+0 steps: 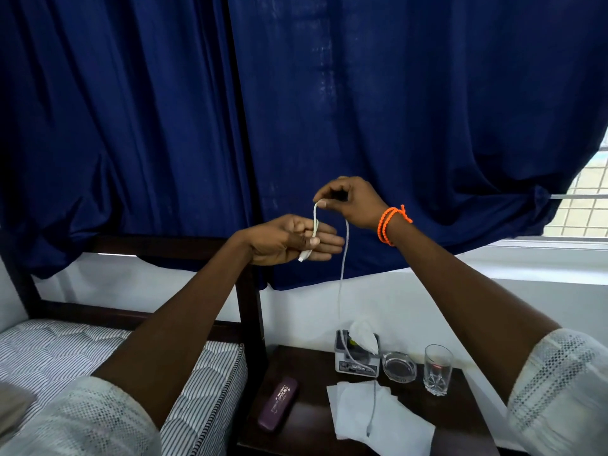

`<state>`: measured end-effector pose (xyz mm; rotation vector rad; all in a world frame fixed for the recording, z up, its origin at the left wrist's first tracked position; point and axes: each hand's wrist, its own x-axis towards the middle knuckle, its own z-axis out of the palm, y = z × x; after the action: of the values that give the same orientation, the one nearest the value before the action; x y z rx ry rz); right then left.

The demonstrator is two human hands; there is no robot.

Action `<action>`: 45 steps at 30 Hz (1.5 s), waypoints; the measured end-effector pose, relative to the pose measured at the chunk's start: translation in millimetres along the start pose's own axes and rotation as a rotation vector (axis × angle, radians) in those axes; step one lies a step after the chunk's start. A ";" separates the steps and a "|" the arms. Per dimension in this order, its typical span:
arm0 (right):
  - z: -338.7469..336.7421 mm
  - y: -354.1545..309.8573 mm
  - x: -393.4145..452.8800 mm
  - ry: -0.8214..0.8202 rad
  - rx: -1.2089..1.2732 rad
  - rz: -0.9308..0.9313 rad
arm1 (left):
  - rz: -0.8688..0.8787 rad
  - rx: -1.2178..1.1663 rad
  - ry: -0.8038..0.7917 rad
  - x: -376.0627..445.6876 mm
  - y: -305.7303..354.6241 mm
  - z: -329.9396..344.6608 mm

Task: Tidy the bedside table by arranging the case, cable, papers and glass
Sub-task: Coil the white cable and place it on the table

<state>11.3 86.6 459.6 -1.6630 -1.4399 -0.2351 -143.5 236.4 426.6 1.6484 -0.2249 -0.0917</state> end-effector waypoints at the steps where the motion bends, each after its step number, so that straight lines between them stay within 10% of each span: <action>1: 0.7 0.9 -2.0 -0.010 0.055 0.005 | 0.023 -0.027 -0.011 -0.2 2.9 0.9; 12: 28.6 9.0 -29.3 -0.162 0.498 0.255 | 0.260 -0.254 -0.008 3.6 10.5 7.5; 20: 37.5 11.1 -40.6 -0.358 0.600 0.402 | 0.407 -0.292 0.371 26.6 12.3 3.1; 29: -11.1 3.0 -28.4 -0.433 0.201 0.344 | 0.122 0.570 0.782 24.9 4.3 -11.3; 36: -38.6 -5.3 -10.8 -0.356 -0.166 0.142 | -0.009 0.802 0.679 28.9 -6.2 -6.4; 45: -46.4 -7.2 -2.4 -0.171 -0.230 -0.016 | -0.048 0.330 0.511 31.9 -12.6 7.6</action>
<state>22.7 51.3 488.5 -1.8953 -1.6025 -0.2825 -112.7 223.5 415.7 1.9441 0.2001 0.3454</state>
